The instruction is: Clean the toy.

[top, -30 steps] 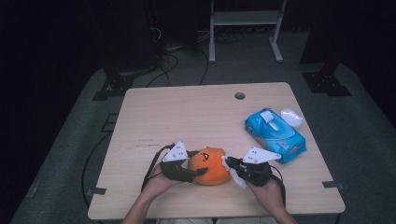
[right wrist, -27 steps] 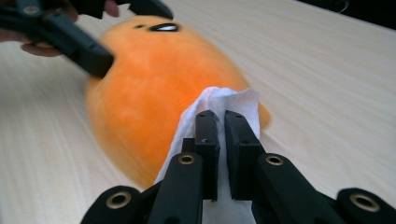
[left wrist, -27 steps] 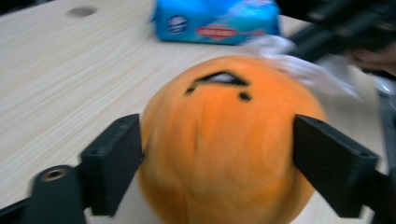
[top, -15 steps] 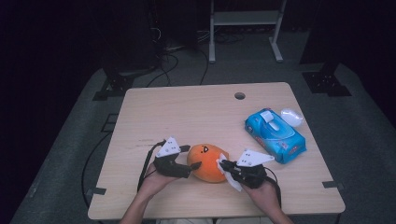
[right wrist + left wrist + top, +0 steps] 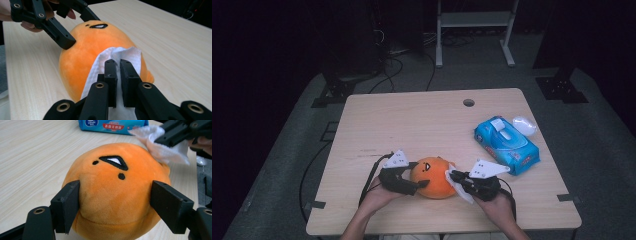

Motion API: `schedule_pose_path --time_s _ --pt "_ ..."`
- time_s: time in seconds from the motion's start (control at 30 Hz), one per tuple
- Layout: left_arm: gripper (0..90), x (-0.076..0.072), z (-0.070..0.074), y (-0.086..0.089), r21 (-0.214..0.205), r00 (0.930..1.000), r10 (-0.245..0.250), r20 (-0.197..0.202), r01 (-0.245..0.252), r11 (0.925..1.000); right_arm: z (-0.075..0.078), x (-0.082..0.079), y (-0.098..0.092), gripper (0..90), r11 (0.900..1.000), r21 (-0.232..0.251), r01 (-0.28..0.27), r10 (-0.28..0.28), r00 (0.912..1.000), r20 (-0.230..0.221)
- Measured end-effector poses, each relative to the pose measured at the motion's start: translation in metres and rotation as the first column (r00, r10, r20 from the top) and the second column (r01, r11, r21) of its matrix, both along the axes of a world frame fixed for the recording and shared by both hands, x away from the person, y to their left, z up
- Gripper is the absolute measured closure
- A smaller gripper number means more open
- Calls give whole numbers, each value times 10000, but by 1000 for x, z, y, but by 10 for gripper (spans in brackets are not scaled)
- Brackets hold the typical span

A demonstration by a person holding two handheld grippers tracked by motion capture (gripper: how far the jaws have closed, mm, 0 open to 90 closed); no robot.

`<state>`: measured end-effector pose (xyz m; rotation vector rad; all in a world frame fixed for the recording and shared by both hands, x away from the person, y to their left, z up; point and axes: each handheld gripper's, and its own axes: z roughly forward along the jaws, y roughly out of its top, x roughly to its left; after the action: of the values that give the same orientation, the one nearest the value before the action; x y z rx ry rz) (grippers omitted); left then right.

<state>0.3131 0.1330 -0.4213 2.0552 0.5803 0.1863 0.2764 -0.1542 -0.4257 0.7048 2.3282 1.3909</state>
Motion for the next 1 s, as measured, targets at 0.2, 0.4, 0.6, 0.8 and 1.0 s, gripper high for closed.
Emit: schedule_pose_path --time_s 0.2,0.4,0.6,0.8,1.0 --pt "98 1 4 0 -252 9983 334 485 -322 9992 -5 -9 15 834 9941 -474 -973 988 9946 304" --pt "247 -2 -5 -9 208 9993 302 204 -307 9993 -7 1 3 834 9988 -490 36 -38 10000 -26" --pt "268 0 -9 -11 176 9972 745 -68 -744 9971 -2 -13 16 834 9975 -204 -681 686 9973 275" --pt "275 0 -9 -9 -57 9948 972 -307 -974 9952 -6 -6 13 835 9982 -597 -101 115 9997 230" --pt "275 2 -10 -10 -158 9924 1150 -427 -1158 9931 -6 -3 3 835 9989 -180 423 -425 9990 -119"
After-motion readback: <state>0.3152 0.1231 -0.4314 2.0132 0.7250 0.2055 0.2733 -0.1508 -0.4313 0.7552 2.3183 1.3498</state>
